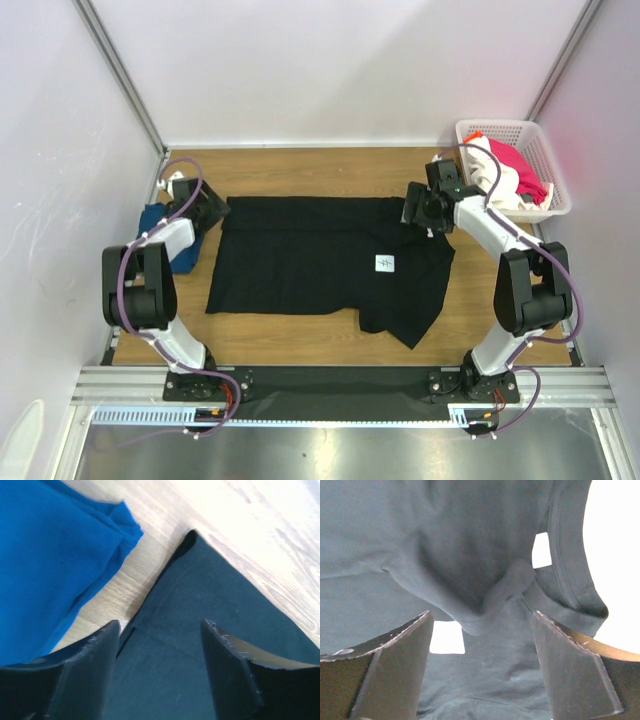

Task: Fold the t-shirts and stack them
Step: Fold the tshirt

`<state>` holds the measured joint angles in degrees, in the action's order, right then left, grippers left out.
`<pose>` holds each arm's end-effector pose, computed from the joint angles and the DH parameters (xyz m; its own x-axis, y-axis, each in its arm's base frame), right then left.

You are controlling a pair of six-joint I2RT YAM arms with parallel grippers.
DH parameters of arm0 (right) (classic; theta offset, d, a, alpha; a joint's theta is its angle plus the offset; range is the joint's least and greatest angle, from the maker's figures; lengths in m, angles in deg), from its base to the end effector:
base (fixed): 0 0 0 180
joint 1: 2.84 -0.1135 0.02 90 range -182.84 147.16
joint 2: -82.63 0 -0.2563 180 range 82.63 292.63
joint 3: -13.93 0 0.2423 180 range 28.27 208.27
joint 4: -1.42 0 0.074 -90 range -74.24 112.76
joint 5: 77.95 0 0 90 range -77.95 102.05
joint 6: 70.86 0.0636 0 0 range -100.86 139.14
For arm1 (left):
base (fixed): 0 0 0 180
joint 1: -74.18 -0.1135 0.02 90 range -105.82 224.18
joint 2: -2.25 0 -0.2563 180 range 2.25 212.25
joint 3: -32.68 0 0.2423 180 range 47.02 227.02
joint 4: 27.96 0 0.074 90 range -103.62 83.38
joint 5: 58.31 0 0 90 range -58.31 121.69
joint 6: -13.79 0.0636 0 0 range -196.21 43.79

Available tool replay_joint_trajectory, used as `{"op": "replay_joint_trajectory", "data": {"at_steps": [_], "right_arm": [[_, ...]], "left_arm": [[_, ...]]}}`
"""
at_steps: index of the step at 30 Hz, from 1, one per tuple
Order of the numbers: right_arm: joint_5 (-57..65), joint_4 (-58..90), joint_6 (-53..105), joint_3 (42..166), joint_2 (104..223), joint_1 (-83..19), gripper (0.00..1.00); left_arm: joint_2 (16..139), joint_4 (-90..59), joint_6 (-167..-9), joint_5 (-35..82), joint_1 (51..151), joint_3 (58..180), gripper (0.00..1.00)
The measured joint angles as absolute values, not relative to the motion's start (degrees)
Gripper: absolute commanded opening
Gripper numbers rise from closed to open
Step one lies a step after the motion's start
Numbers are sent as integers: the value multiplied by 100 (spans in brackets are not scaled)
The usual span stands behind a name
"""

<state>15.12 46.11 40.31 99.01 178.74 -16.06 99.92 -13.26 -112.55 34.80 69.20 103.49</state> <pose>0.3537 0.0796 0.2084 -0.8220 0.1773 -0.5412 0.1049 0.9812 0.1621 0.3715 0.0358 0.1668 -0.4570 -0.6338 -0.6241 -0.4940 0.7643 -0.4144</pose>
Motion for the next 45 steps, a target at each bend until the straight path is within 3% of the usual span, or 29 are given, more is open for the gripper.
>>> {"op": "replay_joint_trajectory", "data": {"at_steps": [6,11,14,22,28,45], "right_arm": [[1372,4681,3854,10299,17665,-1527,88],[1256,4243,3891,10288,17555,-1293,84],[1164,3708,3889,10168,17702,-1184,70],[904,3166,3874,9759,18384,-1256,66],[708,3249,3889,9276,18355,-1324,55],[557,3653,4186,8507,16810,-677,64]], "left_arm": [[8916,-1031,-11056,3699,7036,10423,92],[8726,-878,-10527,3823,7760,11256,91],[8851,-946,-10258,3806,8418,11571,87],[9810,-1092,-10164,3347,9670,11748,89],[10429,-1134,-10385,2931,10396,11982,89],[11329,-1433,-10988,2350,11572,12587,86]]}}
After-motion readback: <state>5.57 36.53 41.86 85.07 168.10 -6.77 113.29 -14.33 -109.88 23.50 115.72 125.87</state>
